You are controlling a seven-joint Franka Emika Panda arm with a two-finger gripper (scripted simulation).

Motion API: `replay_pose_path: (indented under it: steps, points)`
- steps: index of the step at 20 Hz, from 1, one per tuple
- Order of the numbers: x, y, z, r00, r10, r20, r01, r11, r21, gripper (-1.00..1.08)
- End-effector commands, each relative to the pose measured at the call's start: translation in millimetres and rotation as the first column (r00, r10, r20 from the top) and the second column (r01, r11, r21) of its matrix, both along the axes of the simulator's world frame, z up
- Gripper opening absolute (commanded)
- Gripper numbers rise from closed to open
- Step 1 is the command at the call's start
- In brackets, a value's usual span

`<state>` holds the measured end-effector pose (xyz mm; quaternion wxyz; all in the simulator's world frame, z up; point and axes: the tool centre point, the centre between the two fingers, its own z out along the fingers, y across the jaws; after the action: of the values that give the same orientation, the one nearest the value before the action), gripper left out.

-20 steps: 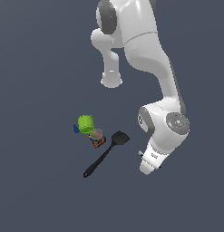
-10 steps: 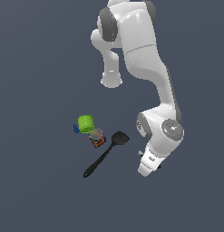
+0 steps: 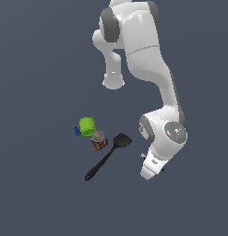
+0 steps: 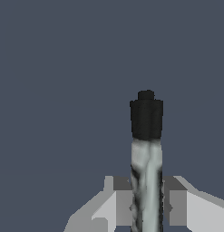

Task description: Pick up a designated object from a clutter of objects.

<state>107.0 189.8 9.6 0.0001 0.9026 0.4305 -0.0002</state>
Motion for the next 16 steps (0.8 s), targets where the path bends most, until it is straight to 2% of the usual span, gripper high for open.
replay_pose_path:
  steps: [1,9,16]
  points:
    - [0,0,0,1.0,0.0,0.0,0.0,1.0,0.0,-1.0]
    - [-4,-8,11,1.0,0.0,0.0,0.0,1.0,0.0,-1.0]
    - [-15,-31,41,1.0,0.0,0.0,0.0,1.0,-0.001,-1.0]
